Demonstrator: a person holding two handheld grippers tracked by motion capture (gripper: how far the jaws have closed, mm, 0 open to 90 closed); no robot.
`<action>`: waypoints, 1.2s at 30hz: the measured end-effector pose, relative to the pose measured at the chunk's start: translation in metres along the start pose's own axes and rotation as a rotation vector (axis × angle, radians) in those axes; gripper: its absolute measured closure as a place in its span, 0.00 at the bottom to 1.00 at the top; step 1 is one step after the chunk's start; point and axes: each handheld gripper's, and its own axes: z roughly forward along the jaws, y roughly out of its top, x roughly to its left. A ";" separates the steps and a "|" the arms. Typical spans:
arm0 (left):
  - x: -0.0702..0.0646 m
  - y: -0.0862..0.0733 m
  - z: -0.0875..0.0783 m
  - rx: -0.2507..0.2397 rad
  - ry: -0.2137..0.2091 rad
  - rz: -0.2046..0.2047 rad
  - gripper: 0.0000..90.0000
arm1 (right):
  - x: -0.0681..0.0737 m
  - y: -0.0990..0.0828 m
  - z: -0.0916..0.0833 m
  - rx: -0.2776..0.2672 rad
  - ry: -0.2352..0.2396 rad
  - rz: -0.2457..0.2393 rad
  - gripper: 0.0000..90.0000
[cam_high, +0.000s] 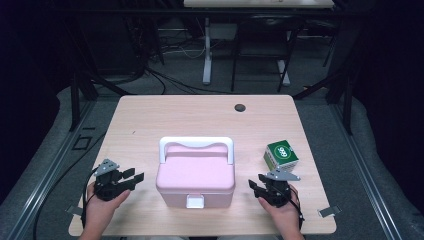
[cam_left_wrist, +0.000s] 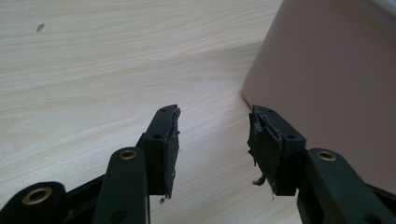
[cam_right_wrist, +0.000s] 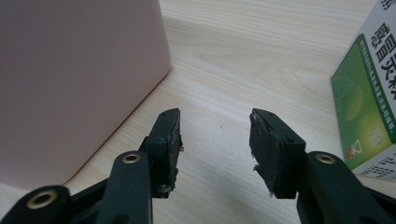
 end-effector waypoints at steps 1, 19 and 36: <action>-0.001 0.001 -0.002 -0.002 -0.002 0.005 0.59 | 0.000 0.000 0.000 -0.002 -0.001 -0.001 0.59; -0.020 0.015 -0.016 -0.037 -0.054 0.031 0.60 | 0.011 0.012 -0.015 -0.049 0.028 -0.032 0.61; -0.032 0.024 -0.018 -0.039 -0.076 0.046 0.66 | 0.024 0.026 -0.026 -0.078 0.084 -0.043 0.70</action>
